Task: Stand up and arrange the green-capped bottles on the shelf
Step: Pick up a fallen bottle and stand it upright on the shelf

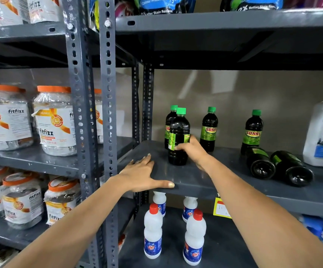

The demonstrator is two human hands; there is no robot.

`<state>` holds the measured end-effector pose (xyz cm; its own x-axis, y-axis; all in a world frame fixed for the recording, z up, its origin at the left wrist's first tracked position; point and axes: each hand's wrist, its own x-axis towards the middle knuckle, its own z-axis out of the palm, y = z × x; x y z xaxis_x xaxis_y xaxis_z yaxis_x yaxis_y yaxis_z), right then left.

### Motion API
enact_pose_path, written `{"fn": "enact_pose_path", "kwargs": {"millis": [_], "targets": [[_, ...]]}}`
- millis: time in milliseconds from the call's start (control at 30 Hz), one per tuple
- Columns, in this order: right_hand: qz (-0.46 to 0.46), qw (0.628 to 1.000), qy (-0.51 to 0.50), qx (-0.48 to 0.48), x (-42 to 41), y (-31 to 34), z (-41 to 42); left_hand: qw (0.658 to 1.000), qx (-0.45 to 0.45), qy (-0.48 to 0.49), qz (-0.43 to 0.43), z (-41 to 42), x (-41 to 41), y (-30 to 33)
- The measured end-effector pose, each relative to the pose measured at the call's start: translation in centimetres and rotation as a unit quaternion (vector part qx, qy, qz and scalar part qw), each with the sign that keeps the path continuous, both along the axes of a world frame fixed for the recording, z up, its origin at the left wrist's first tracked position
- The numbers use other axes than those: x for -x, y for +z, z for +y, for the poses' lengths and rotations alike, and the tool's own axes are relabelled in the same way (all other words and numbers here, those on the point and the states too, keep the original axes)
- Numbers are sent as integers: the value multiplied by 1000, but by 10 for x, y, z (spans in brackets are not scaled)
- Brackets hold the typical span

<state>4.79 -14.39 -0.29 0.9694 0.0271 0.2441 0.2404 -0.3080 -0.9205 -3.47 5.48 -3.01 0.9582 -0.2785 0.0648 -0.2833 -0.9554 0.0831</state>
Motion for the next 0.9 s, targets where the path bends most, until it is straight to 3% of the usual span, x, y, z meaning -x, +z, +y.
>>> {"fn": "enact_pose_path", "kwargs": {"millis": [200, 367, 467, 600, 767, 900], "targets": [[-68, 997, -37, 5, 5, -8, 5, 1000, -6, 9, -2, -1, 1, -1], [-15, 990, 42, -133, 2, -6, 9, 1000, -9, 9, -8, -1, 1, -1], [-41, 995, 18, -88, 4, -9, 9, 1000, -13, 11, -10, -2, 2, -1], [-1, 989, 59, -136, 0, -8, 6, 1000, -12, 14, -6, -2, 1, -1], [-27, 996, 41, -77, 4, -10, 3, 1000, -5, 15, -8, -3, 4, 0], [-14, 993, 55, -99, 1, -10, 3, 1000, 2, 16, -5, -3, 6, 1]]}}
